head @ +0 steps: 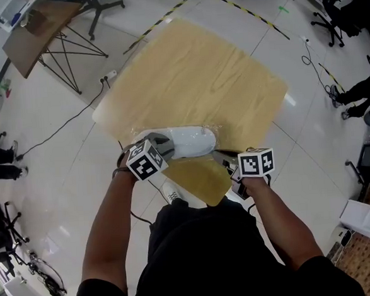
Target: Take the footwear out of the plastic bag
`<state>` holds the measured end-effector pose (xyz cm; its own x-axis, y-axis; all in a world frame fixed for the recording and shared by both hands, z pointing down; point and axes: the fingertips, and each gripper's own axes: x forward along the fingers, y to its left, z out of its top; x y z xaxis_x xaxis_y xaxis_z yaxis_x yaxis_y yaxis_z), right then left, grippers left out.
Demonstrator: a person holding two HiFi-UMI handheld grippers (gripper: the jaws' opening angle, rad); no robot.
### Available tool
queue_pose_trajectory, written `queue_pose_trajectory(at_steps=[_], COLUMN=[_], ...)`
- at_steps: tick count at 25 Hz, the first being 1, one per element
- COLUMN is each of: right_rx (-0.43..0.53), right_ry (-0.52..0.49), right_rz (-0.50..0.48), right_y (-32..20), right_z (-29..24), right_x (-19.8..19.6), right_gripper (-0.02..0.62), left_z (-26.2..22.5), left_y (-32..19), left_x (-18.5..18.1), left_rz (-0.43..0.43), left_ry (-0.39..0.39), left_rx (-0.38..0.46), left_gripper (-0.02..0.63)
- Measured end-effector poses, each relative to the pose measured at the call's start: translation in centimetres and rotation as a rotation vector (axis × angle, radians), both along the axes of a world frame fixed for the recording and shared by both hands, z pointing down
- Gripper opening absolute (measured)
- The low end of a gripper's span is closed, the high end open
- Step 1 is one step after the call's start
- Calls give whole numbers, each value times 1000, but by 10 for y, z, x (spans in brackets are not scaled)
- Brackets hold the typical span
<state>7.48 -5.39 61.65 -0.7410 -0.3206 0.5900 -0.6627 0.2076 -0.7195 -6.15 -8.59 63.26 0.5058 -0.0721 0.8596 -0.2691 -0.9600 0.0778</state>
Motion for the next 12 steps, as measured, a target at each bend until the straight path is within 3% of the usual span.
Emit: queue_pose_trajectory(at_steps=[3, 9, 12], right_rx=[21, 84, 72], right_ry=[-78, -386, -492], right_rz=[14, -7, 5], right_y=[4, 7, 8], right_z=[-6, -35, -40], right_x=[15, 8, 9], right_gripper=[2, 0, 0], left_z=[-1, -1, -5], left_y=[-1, -3, -4], left_x=[-2, -3, -2], left_rz=[-22, -43, -62], left_ry=[28, 59, 91], left_rx=[-17, -29, -41], left_gripper=[144, 140, 127])
